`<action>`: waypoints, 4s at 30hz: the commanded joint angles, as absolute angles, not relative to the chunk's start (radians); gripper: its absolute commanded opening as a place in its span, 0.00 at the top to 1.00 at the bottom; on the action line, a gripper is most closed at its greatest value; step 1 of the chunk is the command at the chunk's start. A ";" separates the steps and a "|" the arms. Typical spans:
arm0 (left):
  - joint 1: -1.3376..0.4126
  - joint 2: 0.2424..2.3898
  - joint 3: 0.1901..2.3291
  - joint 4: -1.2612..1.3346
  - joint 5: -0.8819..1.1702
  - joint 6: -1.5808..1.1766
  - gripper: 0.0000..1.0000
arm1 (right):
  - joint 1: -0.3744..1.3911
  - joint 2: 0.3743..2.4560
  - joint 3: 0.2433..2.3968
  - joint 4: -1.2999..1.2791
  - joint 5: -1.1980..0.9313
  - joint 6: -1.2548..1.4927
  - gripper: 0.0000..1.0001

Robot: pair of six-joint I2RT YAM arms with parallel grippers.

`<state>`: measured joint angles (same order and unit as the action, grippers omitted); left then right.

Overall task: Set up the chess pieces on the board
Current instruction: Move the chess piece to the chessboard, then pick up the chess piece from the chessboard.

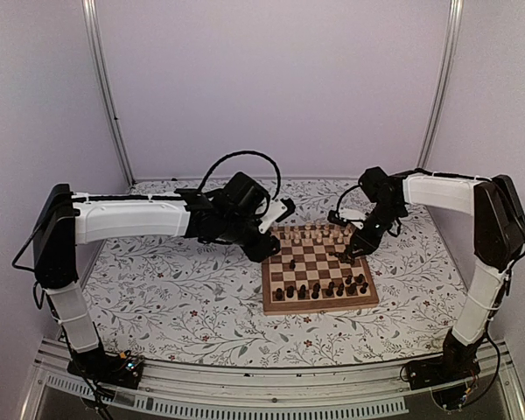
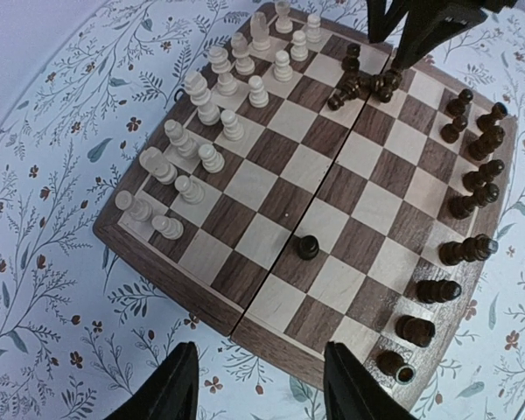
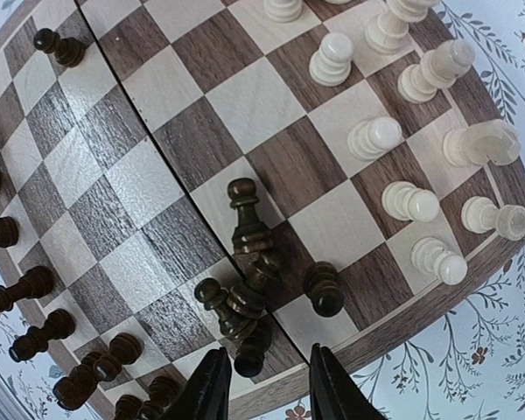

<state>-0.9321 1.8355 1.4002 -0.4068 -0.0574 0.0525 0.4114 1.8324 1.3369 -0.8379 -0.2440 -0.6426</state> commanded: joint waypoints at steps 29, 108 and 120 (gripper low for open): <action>-0.946 1.859 1.427 -0.412 -0.051 0.055 0.49 | 0.412 1.800 1.363 -0.894 -0.336 -0.615 0.91; -0.935 1.925 1.441 -0.406 -0.038 0.044 0.50 | 0.476 1.671 1.360 -0.915 -0.463 -0.664 0.61; -0.925 2.102 1.612 -0.427 0.035 -0.018 0.49 | 0.251 1.351 0.938 -0.538 -0.590 -0.621 0.54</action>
<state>-0.9310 2.0659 1.5593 -0.4179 0.0322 0.0132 0.3031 1.4254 1.0210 -0.7044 -0.5037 -0.6514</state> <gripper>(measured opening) 0.514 0.453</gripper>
